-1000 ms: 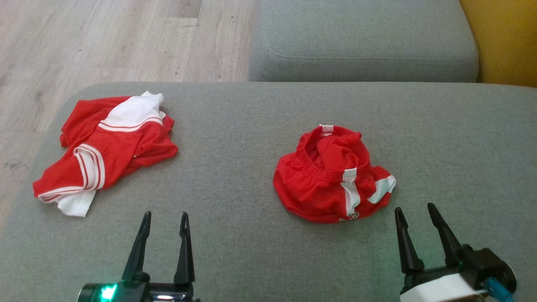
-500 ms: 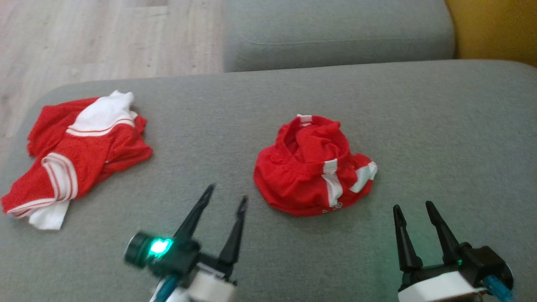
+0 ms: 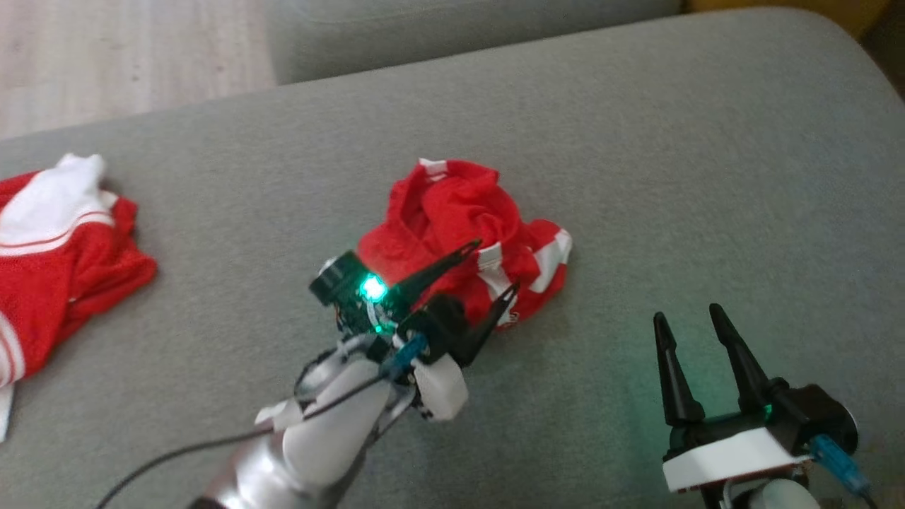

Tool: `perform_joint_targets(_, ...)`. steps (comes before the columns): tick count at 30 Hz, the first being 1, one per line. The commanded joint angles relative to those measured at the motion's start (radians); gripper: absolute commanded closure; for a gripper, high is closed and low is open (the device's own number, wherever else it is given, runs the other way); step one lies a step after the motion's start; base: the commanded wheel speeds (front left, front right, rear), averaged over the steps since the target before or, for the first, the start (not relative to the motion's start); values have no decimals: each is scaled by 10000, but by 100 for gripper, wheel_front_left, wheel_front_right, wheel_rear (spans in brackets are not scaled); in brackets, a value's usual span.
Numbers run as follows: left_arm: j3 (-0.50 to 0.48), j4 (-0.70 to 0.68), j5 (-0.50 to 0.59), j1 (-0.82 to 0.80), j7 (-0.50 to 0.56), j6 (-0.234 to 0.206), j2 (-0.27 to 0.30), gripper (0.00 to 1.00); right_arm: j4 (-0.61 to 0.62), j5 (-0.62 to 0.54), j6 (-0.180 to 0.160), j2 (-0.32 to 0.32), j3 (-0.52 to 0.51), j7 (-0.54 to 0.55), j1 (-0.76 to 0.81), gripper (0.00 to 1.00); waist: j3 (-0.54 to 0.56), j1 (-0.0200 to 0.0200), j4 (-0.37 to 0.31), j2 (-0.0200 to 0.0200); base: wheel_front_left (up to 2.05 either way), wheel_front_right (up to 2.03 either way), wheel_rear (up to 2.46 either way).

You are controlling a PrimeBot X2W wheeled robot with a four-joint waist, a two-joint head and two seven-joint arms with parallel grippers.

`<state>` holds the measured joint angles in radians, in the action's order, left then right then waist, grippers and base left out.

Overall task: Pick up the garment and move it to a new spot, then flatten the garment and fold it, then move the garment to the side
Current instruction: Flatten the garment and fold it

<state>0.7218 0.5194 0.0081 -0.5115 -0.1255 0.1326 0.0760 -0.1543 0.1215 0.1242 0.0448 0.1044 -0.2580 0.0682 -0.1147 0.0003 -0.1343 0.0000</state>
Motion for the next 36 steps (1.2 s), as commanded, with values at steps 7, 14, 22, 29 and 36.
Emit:
perform_joint_targets(7,368,991,-327,-1080,591,-21,431,0,329,17,65,55,219,-38,-363,0,-300,-3,-696,0,0,0,0)
perform_joint_targets(14,874,1079,-509,-868,460,-20,389,52,338,56,65,55,124,-38,-233,0,-179,-3,-591,0,0,0,0)
perform_joint_targets(22,1130,1282,-669,-881,484,-37,510,96,303,190,65,54,279,-38,-342,0,-199,-3,-710,0,0,0,0)
perform_joint_targets(29,1159,1711,-709,-1065,554,-160,568,94,255,285,65,54,285,-38,-429,0,-214,-3,-1089,0,0,0,0)
perform_joint_targets(36,1252,2235,-780,-1260,811,-189,684,100,282,412,65,54,308,-38,-512,0,-217,-3,-1495,0,0,0,0)
